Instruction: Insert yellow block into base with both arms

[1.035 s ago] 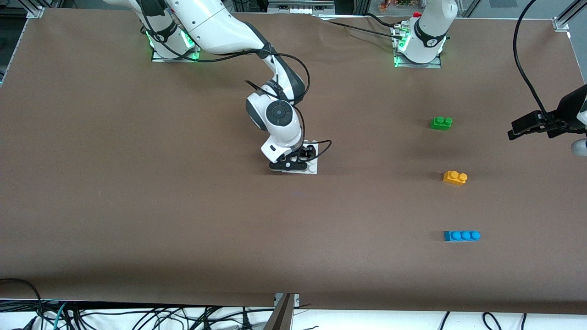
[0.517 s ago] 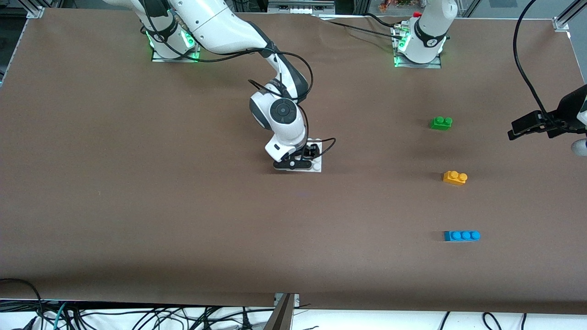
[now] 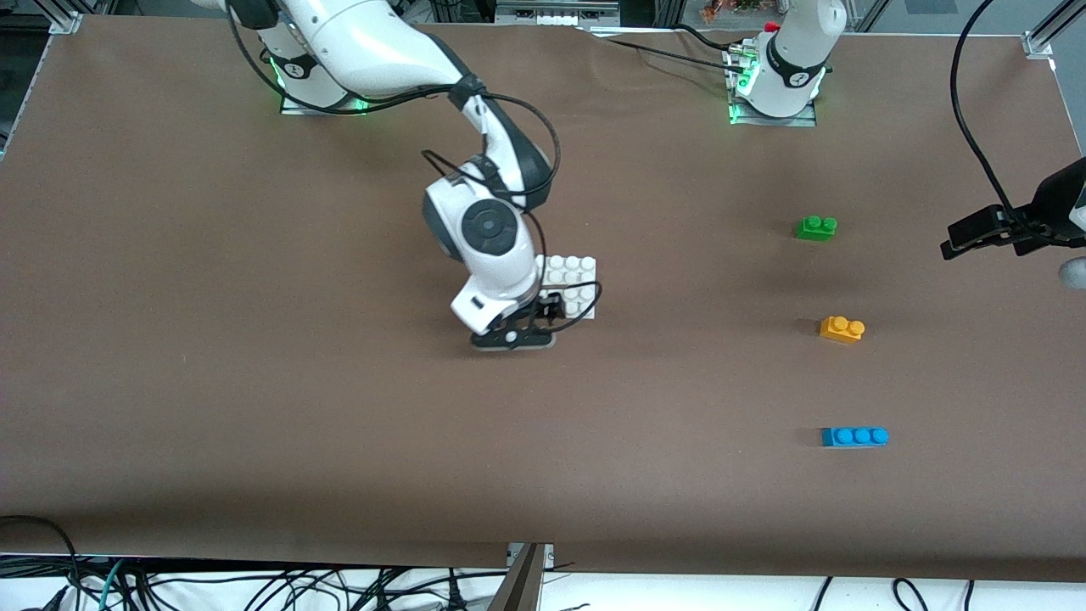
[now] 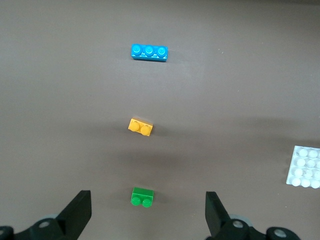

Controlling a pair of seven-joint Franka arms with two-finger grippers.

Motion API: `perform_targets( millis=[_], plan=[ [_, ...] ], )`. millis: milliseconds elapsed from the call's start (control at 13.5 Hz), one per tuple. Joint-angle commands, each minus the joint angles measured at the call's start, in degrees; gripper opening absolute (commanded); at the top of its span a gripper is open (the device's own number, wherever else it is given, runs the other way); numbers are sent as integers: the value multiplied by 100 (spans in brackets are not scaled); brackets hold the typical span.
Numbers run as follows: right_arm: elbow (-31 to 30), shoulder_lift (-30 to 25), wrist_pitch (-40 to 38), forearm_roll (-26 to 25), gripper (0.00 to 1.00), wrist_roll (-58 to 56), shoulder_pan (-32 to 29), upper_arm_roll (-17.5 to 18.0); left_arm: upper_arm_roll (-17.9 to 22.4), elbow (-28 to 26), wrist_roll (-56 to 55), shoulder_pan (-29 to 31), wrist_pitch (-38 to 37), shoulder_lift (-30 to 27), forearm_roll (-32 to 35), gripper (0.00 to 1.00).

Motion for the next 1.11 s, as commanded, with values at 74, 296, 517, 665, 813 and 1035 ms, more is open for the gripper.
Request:
perform_targets(
  millis=[74,296,517,665,813,1035],
  plan=[
    [51,-320,-253,56,100,-841,-771,-142,-2,56,35,36,-44,-12,-27,100],
    [51,-548,-587,-14,100,-1247,-1230,-229,-11,56,35,36,-44,-3,-27,100],
    [42,-742,-894,56,100,-1273,-1318,-721,-11,56,35,36,-44,-4,-18,100],
    [-2,-909,-957,-14,100,-1282,-1572,-766,-11,56,35,36,-44,-12,-18,100],
    [-177,-1251,-1079,3,100,-1282,-2072,-757,-11,56,35,36,-44,-12,-27,100],
    [-458,-1840,-1080,-23,100,-1308,-2530,-757,-11,56,35,36,-44,-3,-18,100]
  ],
)
